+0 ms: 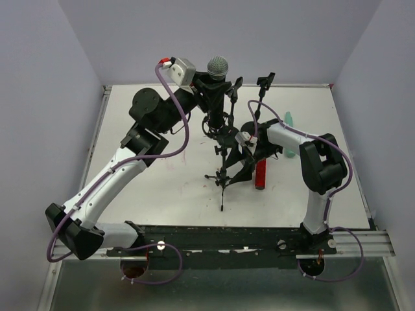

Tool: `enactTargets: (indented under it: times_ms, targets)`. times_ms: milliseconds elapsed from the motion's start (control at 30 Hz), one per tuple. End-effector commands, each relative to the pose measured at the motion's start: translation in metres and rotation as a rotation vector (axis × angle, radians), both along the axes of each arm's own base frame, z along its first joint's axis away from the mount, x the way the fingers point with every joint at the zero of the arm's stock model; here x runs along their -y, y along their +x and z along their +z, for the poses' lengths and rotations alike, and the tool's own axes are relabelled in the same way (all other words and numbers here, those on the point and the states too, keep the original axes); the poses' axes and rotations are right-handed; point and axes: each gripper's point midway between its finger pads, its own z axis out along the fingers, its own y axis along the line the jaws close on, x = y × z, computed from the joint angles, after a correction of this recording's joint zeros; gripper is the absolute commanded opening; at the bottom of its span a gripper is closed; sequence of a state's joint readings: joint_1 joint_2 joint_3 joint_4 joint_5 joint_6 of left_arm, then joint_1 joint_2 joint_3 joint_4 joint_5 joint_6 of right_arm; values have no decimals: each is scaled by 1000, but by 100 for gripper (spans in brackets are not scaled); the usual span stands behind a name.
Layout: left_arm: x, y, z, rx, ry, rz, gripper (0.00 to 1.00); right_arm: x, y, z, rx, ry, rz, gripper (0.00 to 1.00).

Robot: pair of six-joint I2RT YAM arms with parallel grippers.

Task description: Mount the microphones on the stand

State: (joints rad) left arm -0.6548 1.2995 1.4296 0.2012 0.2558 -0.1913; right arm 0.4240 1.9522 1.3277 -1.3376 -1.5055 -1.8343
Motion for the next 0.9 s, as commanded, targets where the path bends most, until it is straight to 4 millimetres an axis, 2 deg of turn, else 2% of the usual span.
enactTargets:
  times_ms: [0,167,433,733,867]
  targets:
    - [7,3,-52,-55,43,-26,0,4,-8,2,-63,-16,-7,71]
    - [6,3,-60,-56,6,-25,0,4,-8,2,-65,-18,-6,71]
    - [9,8,-64,-87,123,-14,0,5,-8,2,-61,-16,-8,71]
    - [22,11,-62,-217,208,-68,0,4,-8,2,-63,-16,-7,71]
    - [24,14,-72,-271,210,-91,0,5,-9,2,-63,-19,-6,71]
